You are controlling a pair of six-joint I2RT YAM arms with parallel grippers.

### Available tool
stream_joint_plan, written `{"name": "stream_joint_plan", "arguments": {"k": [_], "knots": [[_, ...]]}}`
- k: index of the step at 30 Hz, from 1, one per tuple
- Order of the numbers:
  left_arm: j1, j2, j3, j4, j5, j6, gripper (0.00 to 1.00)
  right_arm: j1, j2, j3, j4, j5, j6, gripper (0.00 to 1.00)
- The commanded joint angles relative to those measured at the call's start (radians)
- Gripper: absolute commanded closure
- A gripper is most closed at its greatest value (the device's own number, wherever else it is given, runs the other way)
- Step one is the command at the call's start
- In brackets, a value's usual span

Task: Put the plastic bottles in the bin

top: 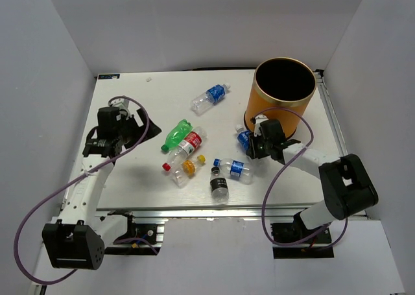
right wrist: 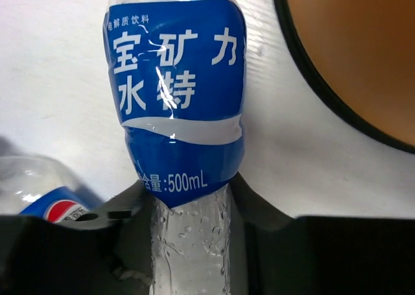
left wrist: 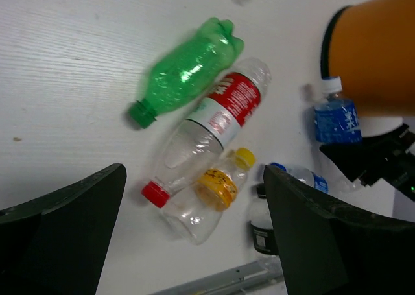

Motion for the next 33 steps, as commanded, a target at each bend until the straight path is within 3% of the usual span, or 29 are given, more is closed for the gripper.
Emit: {"name": "stream_joint_plan", "arguments": {"k": [1, 3, 7, 9, 15, 21, 22, 23, 26, 28, 30, 33], "knots": [[-0.018, -0.016, 0.015, 0.016, 0.142, 0.0, 0.02, 0.015, -0.112, 0.088, 0.01, -0.073, -0.002, 0.82], [-0.025, -0.032, -0.021, 0.024, 0.168, -0.033, 0.02, 0.041, -0.21, 0.187, -0.057, -0.088, -0.041, 0.85], [-0.026, -0.13, -0.058, 0.07, 0.309, -0.029, 0.02, 0.046, -0.327, 0.362, -0.114, -0.116, -0.073, 0.8], [-0.028, -0.16, -0.058, 0.075, 0.28, -0.02, 0.02, 0.043, -0.34, 0.437, -0.131, -0.073, -0.081, 0.79], [-0.026, -0.127, -0.084, 0.069, 0.317, 0.009, 0.02, -0.003, -0.182, 0.778, -0.223, 0.172, -0.131, 0.75], [-0.026, -0.053, -0.089, 0.058, 0.39, 0.033, 0.02, -0.205, -0.013, 0.889, -0.301, 0.08, -0.063, 0.66], [-0.026, -0.049, -0.093, 0.059, 0.392, 0.03, 0.02, -0.228, -0.007, 0.887, -0.292, 0.061, -0.055, 0.61], [-0.026, -0.046, -0.098, 0.059, 0.395, 0.026, 0.02, -0.268, 0.007, 0.887, -0.287, 0.047, -0.05, 0.44], [-0.026, -0.038, -0.097, 0.061, 0.397, 0.034, 0.02, -0.302, 0.057, 0.948, -0.351, 0.038, -0.056, 0.3], [-0.026, -0.044, -0.1, 0.061, 0.397, 0.034, 0.02, -0.304, 0.073, 1.033, -0.413, 0.021, -0.079, 0.11], [-0.028, -0.052, -0.107, 0.061, 0.407, 0.04, 0.02, -0.299, 0.05, 1.05, -0.455, -0.1, -0.081, 0.11], [-0.028, -0.059, -0.113, 0.067, 0.424, 0.043, 0.02, -0.241, -0.06, 0.998, -0.426, -0.149, -0.131, 0.11]]}}
